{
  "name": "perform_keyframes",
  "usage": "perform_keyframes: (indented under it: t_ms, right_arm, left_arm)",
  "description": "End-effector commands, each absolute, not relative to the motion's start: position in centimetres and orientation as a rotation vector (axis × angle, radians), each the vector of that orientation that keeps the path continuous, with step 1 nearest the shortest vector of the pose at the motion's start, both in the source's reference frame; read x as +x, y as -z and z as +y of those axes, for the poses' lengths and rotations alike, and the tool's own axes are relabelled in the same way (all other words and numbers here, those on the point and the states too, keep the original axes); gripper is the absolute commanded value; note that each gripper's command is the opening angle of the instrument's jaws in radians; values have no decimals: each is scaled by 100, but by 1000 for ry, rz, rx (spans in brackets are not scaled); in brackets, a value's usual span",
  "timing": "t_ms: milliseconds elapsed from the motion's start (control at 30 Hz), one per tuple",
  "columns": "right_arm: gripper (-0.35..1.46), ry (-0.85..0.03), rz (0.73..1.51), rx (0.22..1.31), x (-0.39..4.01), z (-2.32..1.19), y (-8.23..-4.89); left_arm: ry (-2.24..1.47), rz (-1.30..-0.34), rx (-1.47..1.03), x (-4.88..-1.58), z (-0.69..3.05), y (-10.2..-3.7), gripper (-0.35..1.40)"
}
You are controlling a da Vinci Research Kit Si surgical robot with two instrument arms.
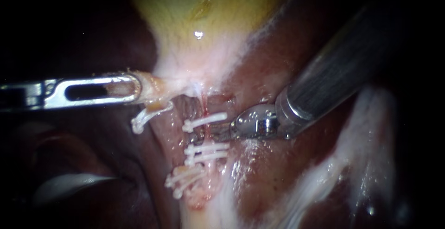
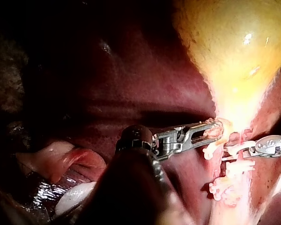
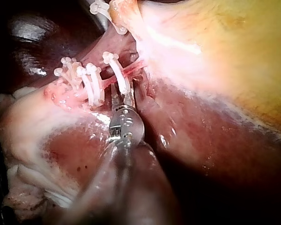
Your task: Go to the cutting position right tube
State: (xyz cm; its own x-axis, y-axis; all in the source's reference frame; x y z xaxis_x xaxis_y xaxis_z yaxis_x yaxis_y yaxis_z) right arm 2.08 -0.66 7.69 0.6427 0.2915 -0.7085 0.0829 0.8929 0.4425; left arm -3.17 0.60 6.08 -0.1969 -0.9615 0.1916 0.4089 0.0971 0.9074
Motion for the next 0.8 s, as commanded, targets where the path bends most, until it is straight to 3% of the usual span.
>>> perform_keyframes:
  t_ms: [33,200,400,533,800]
  right_arm:
    - [38,-124,873,466,208,-66,-769]
    - [36,-127,872,470,206,-67,-768]
    - [87,-129,878,468,206,-66,-768]
    - [110,-131,886,466,205,-66,-768]
    - [125,-135,901,468,197,-60,-763]
  left_arm:
    - [1428,-1128,678,-317,60,-608,-35]
    - [1428,-1128,678,-317,60,-608,-35]
    - [1428,-1128,678,-317,60,-608,-35]
    - [1428,-1128,677,-317,60,-608,-35]
    - [1428,-1129,677,-317,60,-609,-35]
